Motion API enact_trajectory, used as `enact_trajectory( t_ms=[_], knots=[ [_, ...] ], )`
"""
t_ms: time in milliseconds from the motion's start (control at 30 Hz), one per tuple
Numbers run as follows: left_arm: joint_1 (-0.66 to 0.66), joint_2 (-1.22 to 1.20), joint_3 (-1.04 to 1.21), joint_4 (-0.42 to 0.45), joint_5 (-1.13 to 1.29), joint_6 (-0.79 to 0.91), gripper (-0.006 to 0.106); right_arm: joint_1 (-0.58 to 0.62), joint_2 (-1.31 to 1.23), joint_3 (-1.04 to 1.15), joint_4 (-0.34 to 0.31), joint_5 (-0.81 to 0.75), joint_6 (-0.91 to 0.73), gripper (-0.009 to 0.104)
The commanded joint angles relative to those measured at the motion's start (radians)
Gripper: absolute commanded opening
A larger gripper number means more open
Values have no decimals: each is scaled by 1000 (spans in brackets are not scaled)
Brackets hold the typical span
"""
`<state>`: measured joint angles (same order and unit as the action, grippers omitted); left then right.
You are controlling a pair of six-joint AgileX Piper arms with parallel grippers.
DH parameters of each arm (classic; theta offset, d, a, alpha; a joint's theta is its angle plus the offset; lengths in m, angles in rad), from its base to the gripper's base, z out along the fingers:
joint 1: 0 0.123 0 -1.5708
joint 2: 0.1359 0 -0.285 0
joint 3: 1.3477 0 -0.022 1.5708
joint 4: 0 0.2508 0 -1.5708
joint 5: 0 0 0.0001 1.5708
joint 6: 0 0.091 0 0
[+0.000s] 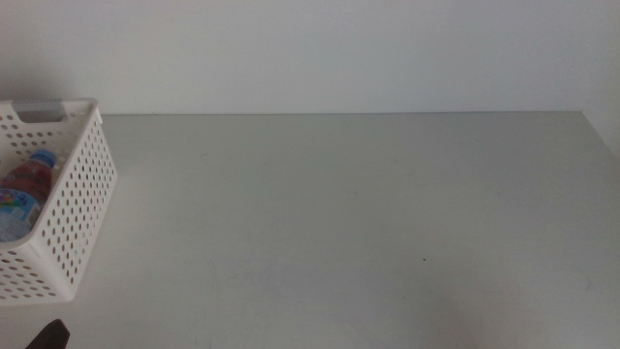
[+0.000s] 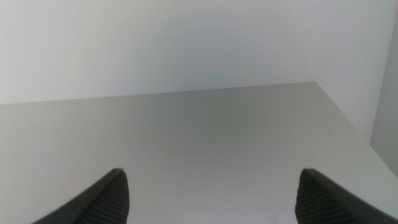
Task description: Use arms to grab the bottles and put them into the dustbin to the left of the table.
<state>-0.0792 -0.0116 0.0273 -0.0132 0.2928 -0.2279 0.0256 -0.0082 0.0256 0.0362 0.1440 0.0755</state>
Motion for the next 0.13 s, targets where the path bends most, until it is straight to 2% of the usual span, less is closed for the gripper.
enact_trajectory(
  t_ms=[0,100],
  knots=[
    [0,-28,4,-12,-67,-14,93,-7,-18,-6,-25,-48,-13,75],
    [0,-28,4,-11,-67,-14,93,-7,-27,-6,-27,-57,-13,75]
  ],
)
